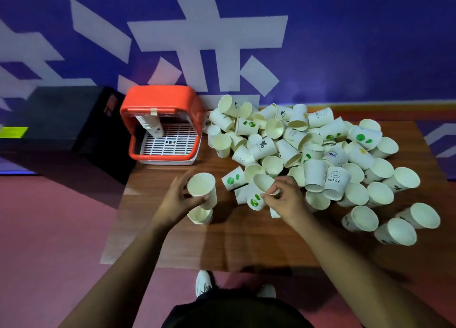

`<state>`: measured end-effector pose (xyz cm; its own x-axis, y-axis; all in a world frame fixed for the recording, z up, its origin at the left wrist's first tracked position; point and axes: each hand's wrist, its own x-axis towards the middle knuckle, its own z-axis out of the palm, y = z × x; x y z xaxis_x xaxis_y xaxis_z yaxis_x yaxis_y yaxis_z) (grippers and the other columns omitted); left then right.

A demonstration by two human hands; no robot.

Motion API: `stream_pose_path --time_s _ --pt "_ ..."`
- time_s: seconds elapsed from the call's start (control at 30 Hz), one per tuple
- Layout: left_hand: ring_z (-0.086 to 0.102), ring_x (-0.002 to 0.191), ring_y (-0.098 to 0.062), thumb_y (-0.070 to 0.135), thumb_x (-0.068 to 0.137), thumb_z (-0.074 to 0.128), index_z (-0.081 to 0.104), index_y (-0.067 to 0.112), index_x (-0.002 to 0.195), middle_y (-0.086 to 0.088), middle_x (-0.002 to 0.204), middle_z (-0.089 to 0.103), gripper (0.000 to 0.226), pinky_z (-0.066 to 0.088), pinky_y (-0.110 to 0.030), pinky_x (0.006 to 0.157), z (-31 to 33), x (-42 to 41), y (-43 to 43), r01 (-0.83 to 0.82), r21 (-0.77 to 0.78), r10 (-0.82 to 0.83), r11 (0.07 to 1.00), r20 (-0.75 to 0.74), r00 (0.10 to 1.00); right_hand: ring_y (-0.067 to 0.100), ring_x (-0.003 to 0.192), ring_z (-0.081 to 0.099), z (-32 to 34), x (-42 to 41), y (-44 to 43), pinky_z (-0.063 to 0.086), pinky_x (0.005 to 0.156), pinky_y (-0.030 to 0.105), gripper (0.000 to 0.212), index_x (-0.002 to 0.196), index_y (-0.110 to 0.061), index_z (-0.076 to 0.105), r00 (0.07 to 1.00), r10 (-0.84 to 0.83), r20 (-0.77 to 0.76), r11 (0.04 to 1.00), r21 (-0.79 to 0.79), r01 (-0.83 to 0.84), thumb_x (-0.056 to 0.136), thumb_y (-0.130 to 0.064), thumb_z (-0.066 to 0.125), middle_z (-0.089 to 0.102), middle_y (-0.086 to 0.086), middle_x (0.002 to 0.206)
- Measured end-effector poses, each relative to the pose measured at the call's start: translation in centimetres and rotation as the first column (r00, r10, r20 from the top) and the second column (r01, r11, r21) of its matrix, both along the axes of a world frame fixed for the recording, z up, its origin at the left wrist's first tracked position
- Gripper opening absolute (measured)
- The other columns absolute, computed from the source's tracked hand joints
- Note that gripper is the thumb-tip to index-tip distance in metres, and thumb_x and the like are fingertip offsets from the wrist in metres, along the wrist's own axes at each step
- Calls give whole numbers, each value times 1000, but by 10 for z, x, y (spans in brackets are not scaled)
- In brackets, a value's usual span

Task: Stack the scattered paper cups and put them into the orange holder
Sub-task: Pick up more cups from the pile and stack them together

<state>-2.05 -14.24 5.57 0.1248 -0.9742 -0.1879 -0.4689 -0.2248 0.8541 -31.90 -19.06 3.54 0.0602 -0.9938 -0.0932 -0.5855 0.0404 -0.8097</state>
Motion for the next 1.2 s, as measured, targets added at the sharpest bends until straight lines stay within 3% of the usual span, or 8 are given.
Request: stream_pose_path --time_s 0.2,0.3,0.4,0.5,0.57,0.7,0.87,1.2 --pt "55 112 -9 24 70 90 55 39 124 12 121 53 66 53 -37 96 -21 37 9 32 -14 -31 999 47 998 -17 102 46 20 64 -10 33 80 0 18 75 -8 66 996 60 64 998 18 -61 76 -20 80 48 -10 111" --pt "56 115 -8 32 68 91 52 49 119 13 126 56 67 53 -34 95 -30 42 10 60 -26 -61 998 -20 998 -11 109 46 20 82 -7 37 92 12 18 74 -10 66 996 61 71 998 20 -62 76 -21 80 49 -9 114" --pt "55 118 -10 41 66 90 51 46 127 13 131 56 73 53 -35 95 -37 43 10 112 -32 -113 993 -50 992 -3 113 47 17 89 -5 42 98 24 20 73 -11 65 997 34 63 999 17 -35 76 -24 80 50 -6 117" --pt "55 120 -11 34 68 91 52 38 132 13 133 54 75 53 -38 98 -43 43 9 162 -43 -165 986 -82 983 -16 103 48 21 90 -5 45 88 13 20 75 -7 64 996 5 94 1000 -1 -5 78 -20 79 50 -4 117" --pt "54 121 -11 29 71 90 53 36 132 17 132 53 72 52 -35 99 -44 44 8 200 -60 -205 978 -83 975 -16 102 50 26 93 -7 42 80 6 19 76 -6 64 992 -13 129 1000 -12 15 78 -18 79 52 -2 118" --pt "53 123 -12 29 72 89 53 35 133 19 131 53 71 50 -32 100 -45 45 5 227 -69 -232 972 -91 968 6 115 53 28 99 -10 47 94 29 19 73 -12 63 986 -6 165 1000 -23 10 77 -21 79 52 -3 119" --pt "52 127 -14 30 72 88 54 34 134 16 134 54 70 46 -26 102 -50 48 7 252 -75 -260 965 -124 958 3 117 52 29 100 -12 47 97 37 24 70 -16 61 983 -35 178 999 -33 42 73 -36 73 52 -6 118" --pt "47 121 -4 57 65 75 41 50 133 10 128 50 77 39 -12 98 -69 34 17 289 84 -293 954 40 955 0 112 53 31 99 -20 43 93 22 20 70 -12 63 971 144 192 989 15 -149 75 -26 77 53 -7 117"
